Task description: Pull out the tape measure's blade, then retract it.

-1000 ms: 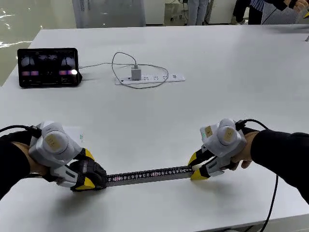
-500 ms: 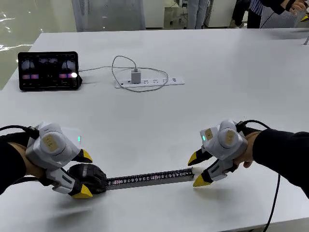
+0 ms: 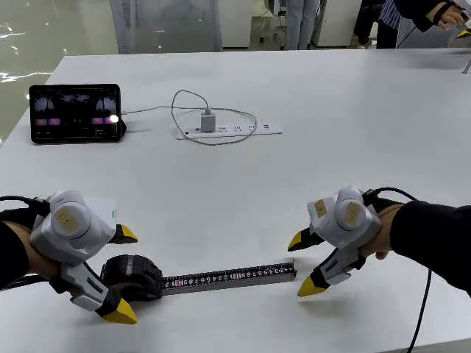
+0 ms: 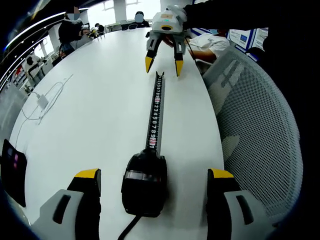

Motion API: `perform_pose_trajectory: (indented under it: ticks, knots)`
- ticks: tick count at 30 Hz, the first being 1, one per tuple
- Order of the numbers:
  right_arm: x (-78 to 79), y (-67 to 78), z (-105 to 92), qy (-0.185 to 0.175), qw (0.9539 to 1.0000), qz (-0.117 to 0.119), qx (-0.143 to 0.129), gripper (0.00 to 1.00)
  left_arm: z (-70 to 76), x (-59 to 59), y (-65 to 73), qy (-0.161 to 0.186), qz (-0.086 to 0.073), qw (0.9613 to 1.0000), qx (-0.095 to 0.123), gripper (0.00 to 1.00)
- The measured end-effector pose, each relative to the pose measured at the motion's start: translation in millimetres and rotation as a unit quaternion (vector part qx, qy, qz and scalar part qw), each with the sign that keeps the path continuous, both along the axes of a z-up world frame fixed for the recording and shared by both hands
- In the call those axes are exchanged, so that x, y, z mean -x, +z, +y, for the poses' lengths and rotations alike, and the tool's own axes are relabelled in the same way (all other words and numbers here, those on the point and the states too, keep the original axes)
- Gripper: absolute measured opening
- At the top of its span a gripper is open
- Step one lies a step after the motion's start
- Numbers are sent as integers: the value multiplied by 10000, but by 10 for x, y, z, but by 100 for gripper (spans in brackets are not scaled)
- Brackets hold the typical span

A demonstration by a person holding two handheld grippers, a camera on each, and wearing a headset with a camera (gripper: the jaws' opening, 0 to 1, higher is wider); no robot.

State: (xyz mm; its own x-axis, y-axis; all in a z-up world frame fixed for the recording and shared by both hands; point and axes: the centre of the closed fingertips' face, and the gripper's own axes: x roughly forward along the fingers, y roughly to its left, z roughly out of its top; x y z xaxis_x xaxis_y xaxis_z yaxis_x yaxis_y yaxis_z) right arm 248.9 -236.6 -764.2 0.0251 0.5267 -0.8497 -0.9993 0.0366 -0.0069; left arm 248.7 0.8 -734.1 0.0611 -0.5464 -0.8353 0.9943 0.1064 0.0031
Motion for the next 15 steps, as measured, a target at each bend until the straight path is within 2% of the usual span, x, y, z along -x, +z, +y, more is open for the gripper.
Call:
perform_pose_trajectory:
  ticks: [2,3,5,8,12,14,15]
  knots:
    - [2,11,3,-11,10000,6,-14,51,2,13,-5,37,63,10000,26,90]
    - [-1,15,2,-40,10000,7,-9,53,-7,37,-1,112,168,9998,70,93]
    - [-4,20,6,-80,10000,10,-31,57,-32,61,26,198,245,9993,180,99]
    - [-11,13,-8,-131,9999,1,-26,62,-57,57,71,370,335,9981,348,99]
    - [-16,4,-9,-368,9992,73,-133,73,-52,31,104,519,261,9973,444,99]
    - [-46,20,10,-608,9976,92,-323,79,-26,8,108,714,286,9959,474,99]
    - [-64,35,22,-771,9960,116,-436,84,-18,-17,110,895,301,9940,548,99]
